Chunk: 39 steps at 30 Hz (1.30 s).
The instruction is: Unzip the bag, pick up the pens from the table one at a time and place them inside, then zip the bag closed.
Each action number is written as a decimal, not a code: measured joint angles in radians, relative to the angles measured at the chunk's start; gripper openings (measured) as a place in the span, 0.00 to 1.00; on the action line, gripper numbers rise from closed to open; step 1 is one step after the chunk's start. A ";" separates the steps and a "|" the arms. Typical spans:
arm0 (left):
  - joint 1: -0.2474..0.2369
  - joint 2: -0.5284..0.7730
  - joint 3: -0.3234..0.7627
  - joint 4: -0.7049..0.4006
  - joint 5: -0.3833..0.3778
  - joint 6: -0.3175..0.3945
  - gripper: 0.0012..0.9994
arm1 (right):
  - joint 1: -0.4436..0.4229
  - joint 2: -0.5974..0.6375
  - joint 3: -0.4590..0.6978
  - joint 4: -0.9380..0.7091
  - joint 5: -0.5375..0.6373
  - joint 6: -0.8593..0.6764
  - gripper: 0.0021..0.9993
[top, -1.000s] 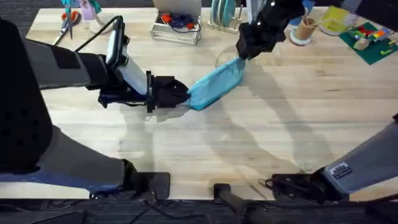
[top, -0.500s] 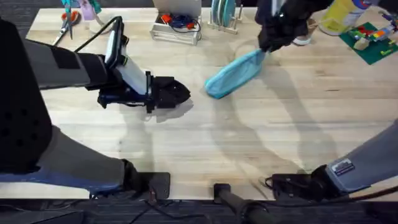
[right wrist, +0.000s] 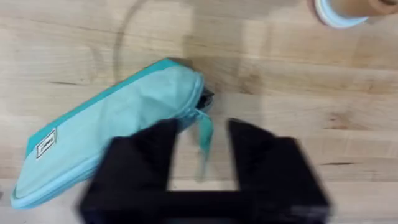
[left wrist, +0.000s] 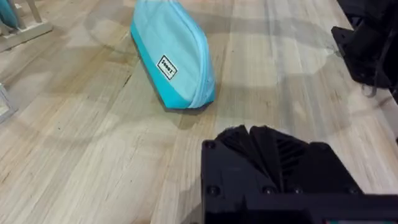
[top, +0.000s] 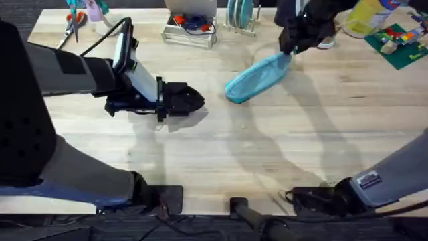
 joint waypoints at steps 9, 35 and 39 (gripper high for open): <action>0.000 0.000 0.000 0.000 0.000 0.000 0.04 | 0.000 0.000 0.004 0.001 0.018 -0.005 1.00; 0.000 0.000 0.000 0.000 0.000 0.000 0.04 | 0.001 -0.173 0.011 -0.111 0.018 -0.005 1.00; 0.000 0.000 0.000 0.000 0.000 0.000 0.04 | 0.001 -0.235 0.016 -0.155 0.014 -0.005 1.00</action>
